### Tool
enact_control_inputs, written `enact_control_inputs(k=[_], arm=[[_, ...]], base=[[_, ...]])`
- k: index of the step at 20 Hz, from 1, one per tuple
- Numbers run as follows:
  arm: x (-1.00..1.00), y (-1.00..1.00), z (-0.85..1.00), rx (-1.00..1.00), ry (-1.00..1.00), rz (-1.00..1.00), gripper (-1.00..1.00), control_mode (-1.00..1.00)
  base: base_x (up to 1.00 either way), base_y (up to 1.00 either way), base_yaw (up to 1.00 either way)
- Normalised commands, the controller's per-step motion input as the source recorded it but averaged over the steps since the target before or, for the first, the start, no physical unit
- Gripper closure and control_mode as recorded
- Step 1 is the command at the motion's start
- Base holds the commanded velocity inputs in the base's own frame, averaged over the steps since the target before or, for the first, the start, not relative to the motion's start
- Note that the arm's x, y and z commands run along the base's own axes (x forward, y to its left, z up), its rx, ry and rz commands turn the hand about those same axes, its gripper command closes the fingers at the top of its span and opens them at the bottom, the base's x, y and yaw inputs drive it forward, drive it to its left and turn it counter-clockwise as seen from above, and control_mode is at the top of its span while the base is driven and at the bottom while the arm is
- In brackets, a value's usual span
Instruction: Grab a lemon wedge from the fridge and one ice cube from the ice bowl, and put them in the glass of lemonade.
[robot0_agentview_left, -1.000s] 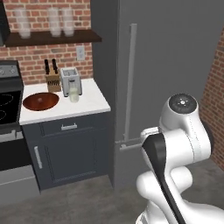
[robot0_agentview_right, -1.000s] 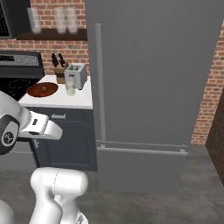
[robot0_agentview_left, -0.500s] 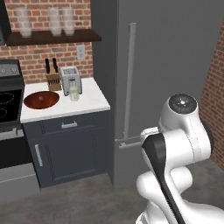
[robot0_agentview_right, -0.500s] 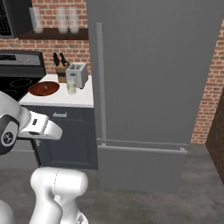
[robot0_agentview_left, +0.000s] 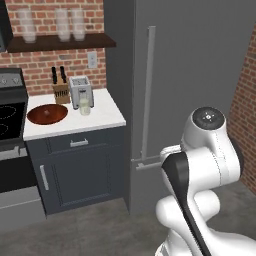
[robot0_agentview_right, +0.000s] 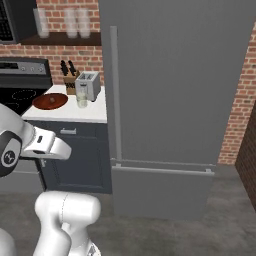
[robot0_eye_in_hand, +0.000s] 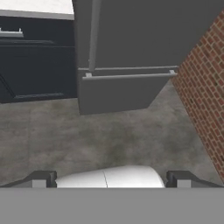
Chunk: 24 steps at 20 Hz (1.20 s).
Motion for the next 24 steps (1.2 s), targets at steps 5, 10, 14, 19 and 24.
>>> enact_control_inputs(k=[5,10,14,19,24], arm=[[0.06,0.0,0.0,0.0,-0.03,0.0,-1.0,-1.0],[0.6,-0.07,0.01,0.0,-0.25,0.0,-1.0,-1.0],[0.63,-0.34,0.07,0.0,-0.3,0.0,-1.0,-1.0],[0.7,-0.44,0.01,0.04,-0.19,0.01,-1.0,-1.0],[0.84,-0.15,0.07,0.12,-0.13,0.09,-1.0,-1.0]], base=[[0.0,0.0,0.0],[0.0,0.0,0.0],[0.0,0.0,0.0],[0.0,0.0,0.0],[0.0,0.0,0.0]])
